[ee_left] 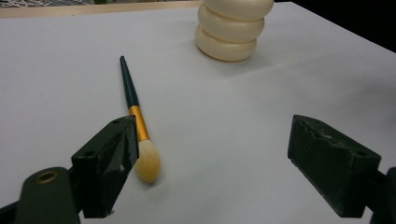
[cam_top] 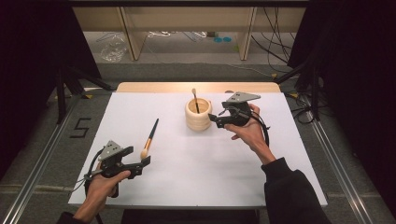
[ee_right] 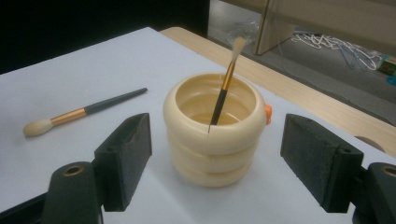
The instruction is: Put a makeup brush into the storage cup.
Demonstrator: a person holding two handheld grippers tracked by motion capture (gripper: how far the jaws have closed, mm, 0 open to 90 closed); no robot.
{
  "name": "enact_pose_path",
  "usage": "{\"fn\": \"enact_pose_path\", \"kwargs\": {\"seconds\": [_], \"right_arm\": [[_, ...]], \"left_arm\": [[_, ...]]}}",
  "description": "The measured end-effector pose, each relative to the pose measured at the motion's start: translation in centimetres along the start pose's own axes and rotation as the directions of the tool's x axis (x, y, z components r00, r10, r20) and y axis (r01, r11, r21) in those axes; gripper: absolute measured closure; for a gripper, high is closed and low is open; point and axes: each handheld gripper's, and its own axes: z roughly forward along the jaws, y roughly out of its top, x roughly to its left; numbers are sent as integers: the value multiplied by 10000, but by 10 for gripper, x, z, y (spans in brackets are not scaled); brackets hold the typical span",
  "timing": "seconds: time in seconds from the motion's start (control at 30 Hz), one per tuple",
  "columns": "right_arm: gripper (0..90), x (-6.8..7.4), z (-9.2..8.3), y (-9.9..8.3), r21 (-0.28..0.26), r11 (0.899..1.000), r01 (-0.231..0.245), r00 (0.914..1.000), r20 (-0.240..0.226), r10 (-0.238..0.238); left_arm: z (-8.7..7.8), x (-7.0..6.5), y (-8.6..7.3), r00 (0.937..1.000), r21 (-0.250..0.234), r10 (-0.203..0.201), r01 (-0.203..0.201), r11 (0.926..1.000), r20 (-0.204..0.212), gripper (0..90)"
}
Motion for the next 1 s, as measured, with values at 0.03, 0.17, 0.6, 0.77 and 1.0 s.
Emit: {"fn": "enact_pose_path", "kwargs": {"seconds": [0.03, 0.17, 0.6, 0.77, 1.0], "right_arm": [[258, 0, -1, -2, -101, 9999, -27, 10000, -37, 27], [253, 2, -5, -6, -133, 9998, -129, 9999, -90, 128], [204, 12, -16, -22, -305, 9988, -373, 9993, -54, 372], [198, 14, -20, -29, -100, 9990, -436, 9990, -133, 434], [203, 16, -29, -41, -313, 9976, -622, 9981, -54, 621]], "left_arm": [[0, 0, 0, 10000, -11, -9, 9, 10000, 1, 164], [0, 0, 0, 10000, 0, -14, 14, 10000, 3, 164], [0, 0, 0, 10000, -2, -9, 9, 10000, -8, 164], [1, -2, 0, 9999, -5, -113, 113, 9999, 25, 164], [3, -2, 2, 10000, 49, -44, 44, 10000, 42, 164]]}}
